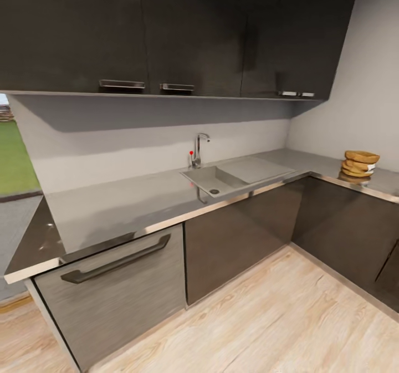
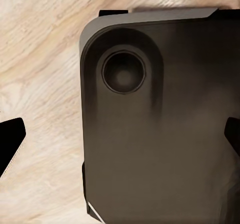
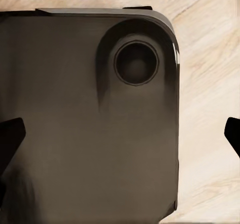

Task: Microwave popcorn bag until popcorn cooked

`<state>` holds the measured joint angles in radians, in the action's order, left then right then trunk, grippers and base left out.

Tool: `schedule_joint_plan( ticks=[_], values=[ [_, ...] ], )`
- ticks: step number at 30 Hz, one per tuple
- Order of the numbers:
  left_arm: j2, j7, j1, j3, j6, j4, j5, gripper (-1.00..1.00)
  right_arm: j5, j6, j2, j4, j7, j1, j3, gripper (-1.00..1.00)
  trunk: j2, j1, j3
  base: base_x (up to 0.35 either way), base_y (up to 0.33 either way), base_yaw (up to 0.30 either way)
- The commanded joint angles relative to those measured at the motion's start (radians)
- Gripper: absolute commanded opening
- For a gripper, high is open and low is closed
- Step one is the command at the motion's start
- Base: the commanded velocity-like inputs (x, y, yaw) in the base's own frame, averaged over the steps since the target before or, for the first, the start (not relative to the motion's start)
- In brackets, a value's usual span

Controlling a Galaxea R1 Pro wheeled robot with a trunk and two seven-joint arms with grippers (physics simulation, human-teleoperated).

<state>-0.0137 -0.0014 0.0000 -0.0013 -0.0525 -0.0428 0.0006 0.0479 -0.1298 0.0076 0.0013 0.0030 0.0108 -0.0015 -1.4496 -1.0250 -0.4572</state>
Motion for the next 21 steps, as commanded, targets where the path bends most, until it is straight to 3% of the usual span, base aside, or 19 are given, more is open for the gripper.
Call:
schedule_joint_plan(
  ticks=[1, 21],
  values=[
    [0.000, 0.000, 0.000, 0.000, -0.003, 0.000, 0.000, 1.00, 0.005, -0.004, 0.000, 0.000, 0.000, 0.000, 0.000, 1.00, 0.000, 0.000, -0.001, 0.000, 0.000, -0.300],
    [0.000, 0.000, 0.000, 0.000, -0.003, 0.000, -0.001, 1.00, 0.007, -0.001, -0.011, 0.006, 0.000, 0.000, -0.002, 1.00, 0.000, 0.000, 0.006, 0.000, 0.000, -0.300]
  ],
)
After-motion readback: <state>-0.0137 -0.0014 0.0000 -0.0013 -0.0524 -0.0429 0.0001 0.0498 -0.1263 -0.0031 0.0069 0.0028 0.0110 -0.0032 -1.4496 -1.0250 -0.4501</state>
